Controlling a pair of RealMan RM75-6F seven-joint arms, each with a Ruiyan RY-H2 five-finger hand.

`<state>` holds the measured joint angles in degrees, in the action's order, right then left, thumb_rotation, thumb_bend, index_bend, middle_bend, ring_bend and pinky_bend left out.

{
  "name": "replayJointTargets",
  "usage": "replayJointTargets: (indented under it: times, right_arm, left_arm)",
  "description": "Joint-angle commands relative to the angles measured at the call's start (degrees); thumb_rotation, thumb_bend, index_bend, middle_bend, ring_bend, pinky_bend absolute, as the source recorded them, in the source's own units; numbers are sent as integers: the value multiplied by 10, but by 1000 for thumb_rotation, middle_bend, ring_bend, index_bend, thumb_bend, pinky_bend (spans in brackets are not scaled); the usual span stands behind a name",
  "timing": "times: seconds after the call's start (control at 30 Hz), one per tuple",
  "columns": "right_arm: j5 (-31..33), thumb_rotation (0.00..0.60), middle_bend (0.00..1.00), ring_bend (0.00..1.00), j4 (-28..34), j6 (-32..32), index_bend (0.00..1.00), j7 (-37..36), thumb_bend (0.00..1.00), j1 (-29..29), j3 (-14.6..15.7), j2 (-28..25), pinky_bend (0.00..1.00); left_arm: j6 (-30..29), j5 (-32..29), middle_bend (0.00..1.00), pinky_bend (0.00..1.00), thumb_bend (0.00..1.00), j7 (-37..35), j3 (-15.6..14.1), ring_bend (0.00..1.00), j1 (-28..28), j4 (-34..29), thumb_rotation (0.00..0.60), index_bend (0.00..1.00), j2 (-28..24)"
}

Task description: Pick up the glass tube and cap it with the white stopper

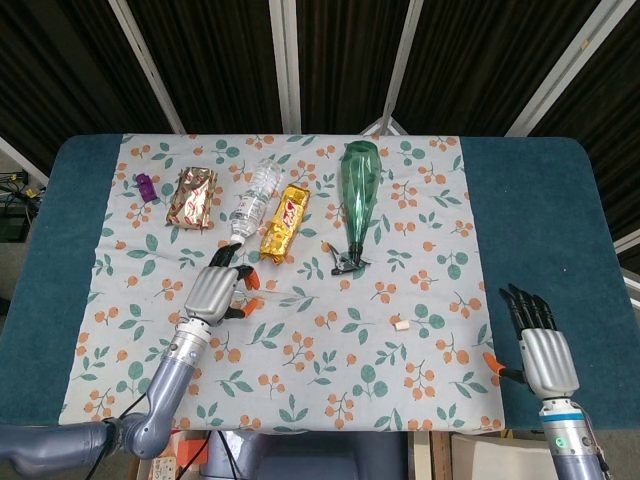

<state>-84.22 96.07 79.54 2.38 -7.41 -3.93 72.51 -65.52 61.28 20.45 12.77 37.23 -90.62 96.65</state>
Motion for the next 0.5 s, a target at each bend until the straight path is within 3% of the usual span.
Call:
replayJointTargets:
  times: [0.03,0.5]
  right_arm:
    - [21,600,0,0,-1,-40,132,32,256,-28,-12,14,0]
    - [95,600,41,0,-36,-135,379,148,257,-114,-46,104,0]
  left_arm:
    - [6,11,509,0,506,-19,9,55,3,-7,600,659,-11]
    - [13,49,509,0,509,-73,25,55,7,-46,600,663,-58]
